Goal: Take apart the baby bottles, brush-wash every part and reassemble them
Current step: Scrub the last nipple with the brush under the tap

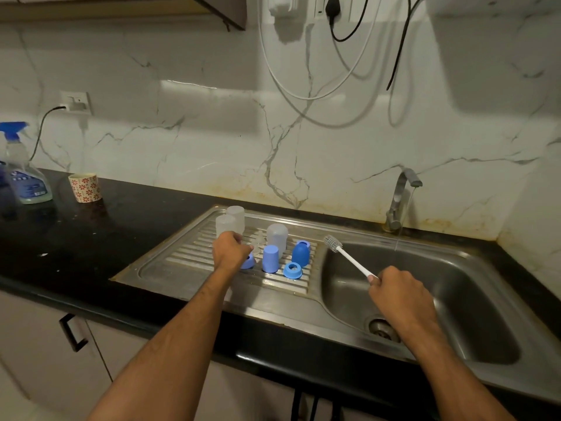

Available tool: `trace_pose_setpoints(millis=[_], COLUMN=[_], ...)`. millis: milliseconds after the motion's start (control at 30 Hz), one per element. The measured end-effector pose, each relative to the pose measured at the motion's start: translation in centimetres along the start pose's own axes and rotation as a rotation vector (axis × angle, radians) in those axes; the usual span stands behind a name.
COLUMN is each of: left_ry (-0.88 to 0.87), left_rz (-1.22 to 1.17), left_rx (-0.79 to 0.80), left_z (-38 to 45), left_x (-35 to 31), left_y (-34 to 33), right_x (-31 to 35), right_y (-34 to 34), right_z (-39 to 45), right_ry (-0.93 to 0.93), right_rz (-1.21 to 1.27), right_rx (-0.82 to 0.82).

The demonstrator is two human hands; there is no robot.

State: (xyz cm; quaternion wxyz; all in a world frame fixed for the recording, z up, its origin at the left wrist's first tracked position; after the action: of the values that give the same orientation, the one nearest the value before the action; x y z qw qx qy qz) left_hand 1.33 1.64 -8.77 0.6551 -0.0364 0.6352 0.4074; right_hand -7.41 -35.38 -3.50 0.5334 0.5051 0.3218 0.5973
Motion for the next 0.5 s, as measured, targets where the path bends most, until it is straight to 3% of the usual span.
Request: trace_pose_setpoints(millis=[300, 500], left_ry=[-0.072, -0.143], left_rz=[-0.051, -0.096], left_rx=[-0.021, 0.065], left_z=[-1.4, -4.1], left_x=[-5.2, -9.2], left_y=[0.0, -2.8], right_x=[-2.0, -5.2], right_y=[1.8, 3.5], right_z=[-0.5, -0.9], right_ry=[-0.022, -0.043], right_rz=[0.025, 0.030], right_rx=[-0.021, -0.051])
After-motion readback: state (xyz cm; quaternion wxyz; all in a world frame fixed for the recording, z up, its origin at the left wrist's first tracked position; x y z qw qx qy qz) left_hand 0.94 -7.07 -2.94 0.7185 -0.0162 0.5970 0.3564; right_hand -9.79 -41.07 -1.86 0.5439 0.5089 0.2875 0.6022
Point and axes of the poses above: each hand's wrist, its own z-axis towards the middle knuckle, its own y-axis out of the back of the hand, x = y × z, the point moved 7 cm from there along z, towards the middle knuckle, and after that the axes turned 1 degree about -x, right-handed, at the moved point
